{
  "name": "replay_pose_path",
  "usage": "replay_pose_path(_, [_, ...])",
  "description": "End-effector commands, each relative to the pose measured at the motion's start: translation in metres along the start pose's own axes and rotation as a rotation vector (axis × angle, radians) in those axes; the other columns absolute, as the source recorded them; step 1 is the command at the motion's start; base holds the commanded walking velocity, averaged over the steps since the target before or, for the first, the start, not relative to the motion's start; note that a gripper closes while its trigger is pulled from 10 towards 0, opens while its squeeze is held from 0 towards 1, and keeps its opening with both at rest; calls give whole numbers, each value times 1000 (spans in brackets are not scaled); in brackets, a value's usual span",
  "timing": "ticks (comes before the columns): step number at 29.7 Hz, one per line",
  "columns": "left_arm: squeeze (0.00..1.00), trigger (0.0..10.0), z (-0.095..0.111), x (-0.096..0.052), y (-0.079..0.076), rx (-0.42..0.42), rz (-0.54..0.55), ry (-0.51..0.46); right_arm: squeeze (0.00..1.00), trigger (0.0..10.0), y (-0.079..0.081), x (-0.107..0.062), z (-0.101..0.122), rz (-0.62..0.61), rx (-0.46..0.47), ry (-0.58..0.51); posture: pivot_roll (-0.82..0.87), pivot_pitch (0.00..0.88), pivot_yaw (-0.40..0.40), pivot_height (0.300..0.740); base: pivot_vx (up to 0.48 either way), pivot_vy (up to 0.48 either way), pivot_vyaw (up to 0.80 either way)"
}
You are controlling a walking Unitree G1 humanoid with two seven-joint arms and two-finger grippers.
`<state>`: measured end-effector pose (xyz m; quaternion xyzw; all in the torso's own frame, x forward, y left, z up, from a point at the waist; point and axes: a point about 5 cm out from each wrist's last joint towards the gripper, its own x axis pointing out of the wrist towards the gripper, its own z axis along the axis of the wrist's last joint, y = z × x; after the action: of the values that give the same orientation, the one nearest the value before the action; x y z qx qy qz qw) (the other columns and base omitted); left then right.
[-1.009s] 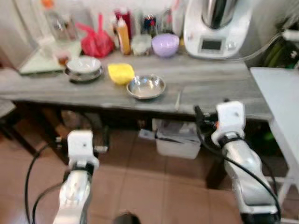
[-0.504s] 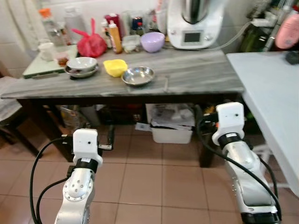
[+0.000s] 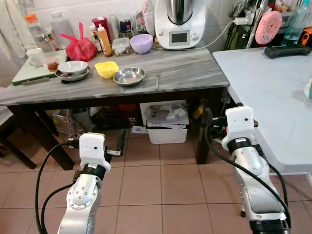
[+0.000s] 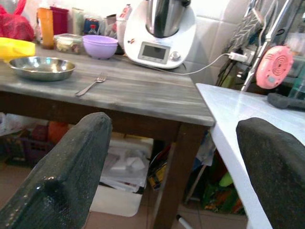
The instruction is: Setting the table
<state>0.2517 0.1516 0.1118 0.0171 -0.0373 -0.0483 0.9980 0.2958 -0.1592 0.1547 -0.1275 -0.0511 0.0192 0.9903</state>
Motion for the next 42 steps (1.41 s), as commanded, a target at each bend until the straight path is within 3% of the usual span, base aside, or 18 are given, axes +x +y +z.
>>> replay_pose_path(1, [0, 10000, 3, 0, 1, -9, -16, -4, 0, 10000, 0, 3, 1, -1, 18, -4, -113, 44, 99, 740, 0, -322, 0])
replay_pose_path(27, [0, 10000, 6, 5, -3, -47, -48, -10, 0, 10000, 3, 2, 4, 34, 23, -5, -128, 49, 102, 740, 0, -427, 0])
replay_pose_path(42, [0, 10000, 6, 8, -5, -50, -60, -16, 0, 10000, -14, 5, 7, -80, -26, -22, -134, 41, 106, 740, 0, -480, 0])
